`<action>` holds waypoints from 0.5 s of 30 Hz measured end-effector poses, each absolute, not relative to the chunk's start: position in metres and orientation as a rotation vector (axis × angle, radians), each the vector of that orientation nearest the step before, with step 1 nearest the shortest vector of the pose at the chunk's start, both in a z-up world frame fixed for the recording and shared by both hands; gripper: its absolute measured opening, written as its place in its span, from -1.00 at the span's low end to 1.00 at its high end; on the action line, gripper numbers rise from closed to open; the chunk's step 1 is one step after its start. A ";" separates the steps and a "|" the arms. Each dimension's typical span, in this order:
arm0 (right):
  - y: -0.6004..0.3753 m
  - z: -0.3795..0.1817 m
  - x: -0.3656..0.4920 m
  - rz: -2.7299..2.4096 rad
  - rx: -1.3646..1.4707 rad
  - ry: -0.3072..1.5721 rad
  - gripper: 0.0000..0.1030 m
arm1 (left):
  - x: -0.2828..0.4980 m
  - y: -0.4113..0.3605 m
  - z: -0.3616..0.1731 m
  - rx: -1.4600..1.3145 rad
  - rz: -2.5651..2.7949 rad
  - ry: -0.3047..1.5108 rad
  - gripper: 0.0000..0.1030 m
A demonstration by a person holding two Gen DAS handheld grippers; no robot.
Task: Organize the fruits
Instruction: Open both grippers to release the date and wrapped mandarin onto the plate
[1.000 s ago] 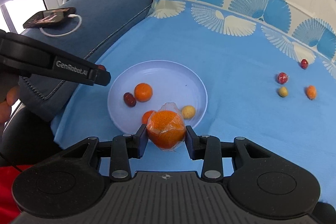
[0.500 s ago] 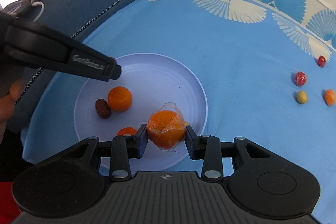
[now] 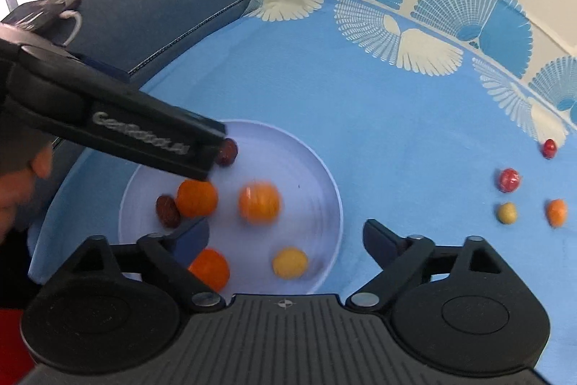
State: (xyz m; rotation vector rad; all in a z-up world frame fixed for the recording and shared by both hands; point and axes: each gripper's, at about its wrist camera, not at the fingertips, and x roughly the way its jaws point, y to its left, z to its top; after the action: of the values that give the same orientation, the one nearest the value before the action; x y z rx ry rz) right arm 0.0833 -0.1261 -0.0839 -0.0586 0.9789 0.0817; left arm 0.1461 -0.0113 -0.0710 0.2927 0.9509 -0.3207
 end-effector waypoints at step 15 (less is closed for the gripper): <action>-0.099 -0.022 -0.033 0.062 -0.014 0.932 0.99 | 0.030 0.040 -0.032 0.254 -0.244 0.966 0.99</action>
State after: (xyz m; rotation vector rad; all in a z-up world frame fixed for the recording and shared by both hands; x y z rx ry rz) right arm -0.0330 -0.0990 -0.0222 -0.0136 0.9320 0.0620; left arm 0.0297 0.0403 -0.0322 0.2537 0.9657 -0.2436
